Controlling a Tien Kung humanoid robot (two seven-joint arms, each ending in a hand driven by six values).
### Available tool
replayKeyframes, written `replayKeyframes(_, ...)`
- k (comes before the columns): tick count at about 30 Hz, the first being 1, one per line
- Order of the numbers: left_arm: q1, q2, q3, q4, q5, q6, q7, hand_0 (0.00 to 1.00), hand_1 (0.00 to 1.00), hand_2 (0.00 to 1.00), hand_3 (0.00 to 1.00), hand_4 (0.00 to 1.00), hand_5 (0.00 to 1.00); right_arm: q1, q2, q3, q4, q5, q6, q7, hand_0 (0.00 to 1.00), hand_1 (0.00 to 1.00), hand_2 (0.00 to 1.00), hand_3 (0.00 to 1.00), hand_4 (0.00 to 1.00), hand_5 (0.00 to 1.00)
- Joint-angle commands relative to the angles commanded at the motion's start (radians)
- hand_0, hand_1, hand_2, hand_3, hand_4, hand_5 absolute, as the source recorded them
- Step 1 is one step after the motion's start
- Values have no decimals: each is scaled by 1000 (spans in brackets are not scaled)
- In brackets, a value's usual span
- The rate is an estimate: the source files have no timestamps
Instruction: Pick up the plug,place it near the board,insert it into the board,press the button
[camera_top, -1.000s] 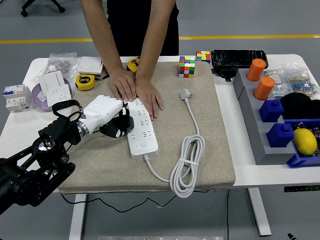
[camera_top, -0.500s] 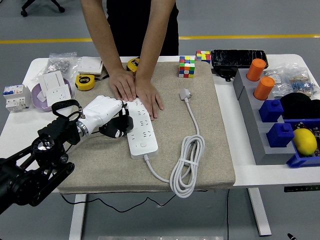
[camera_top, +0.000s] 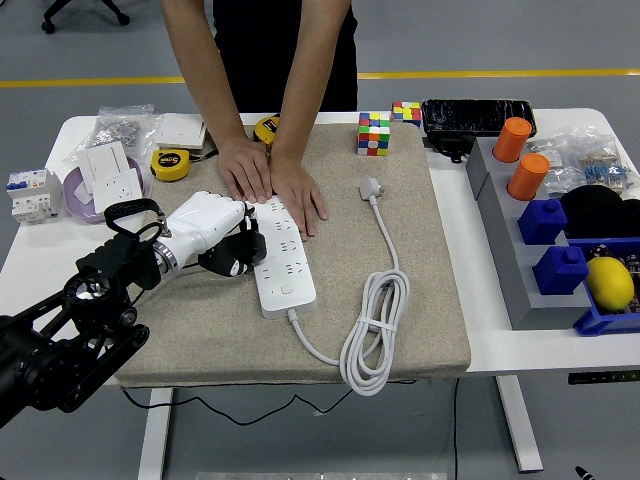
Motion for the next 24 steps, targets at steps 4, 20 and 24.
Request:
replayKeyframes(4, 1, -1, 2, -1, 0, 0, 1, 546, 621, 575, 603, 792, 97, -1, 0, -1, 0, -1, 0, -1, 869, 771, 762, 794, 998, 865)
replayKeyframes(20, 8, 0, -12, -19, 0, -17, 7, 583, 694, 656, 662, 862, 112, -2, 0, 0, 0, -3, -1, -1, 870, 772, 761, 794, 998, 860)
replayKeyframes(24, 7, 0, -27, -24, -5, -34, 11, 659, 774, 759, 761, 998, 193, -2, 0, 0, 0, 0, -1, 0, 870, 772, 761, 794, 998, 858)
